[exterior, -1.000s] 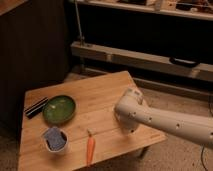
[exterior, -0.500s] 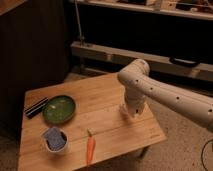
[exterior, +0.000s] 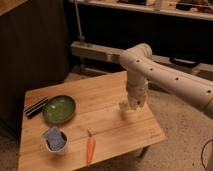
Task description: Stand the bottle upright
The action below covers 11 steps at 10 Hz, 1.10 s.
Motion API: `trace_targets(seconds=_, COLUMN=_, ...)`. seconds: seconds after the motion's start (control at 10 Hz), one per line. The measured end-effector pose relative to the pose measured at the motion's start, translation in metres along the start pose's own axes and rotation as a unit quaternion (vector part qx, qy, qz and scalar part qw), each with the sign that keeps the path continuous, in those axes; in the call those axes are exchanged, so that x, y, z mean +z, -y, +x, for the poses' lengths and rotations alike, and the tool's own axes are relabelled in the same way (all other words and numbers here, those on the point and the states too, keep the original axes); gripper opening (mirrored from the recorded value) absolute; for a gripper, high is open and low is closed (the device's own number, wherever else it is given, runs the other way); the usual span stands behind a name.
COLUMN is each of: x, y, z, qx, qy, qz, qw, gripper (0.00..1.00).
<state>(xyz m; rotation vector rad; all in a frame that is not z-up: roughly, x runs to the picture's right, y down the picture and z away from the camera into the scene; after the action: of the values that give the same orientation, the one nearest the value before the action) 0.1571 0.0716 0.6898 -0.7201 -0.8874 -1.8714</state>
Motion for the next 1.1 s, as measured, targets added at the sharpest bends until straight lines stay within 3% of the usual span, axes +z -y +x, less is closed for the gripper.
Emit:
trace_targets(seconds=0.1, x=-0.002, y=-0.001, z=-0.002, qx=-0.005, qy=0.014, qz=0.014, qw=0.9998, gripper=0.32)
trace_targets(seconds=0.4, x=-0.002, y=0.001, z=-0.01, qx=-0.011, qy=0.026, qz=0.032, qw=0.9991, gripper=0.32)
trace_targets(seconds=1.1, x=0.013, y=0.013, z=-0.035, qx=-0.022, qy=0.055, qz=0.023, qw=0.998, gripper=0.32)
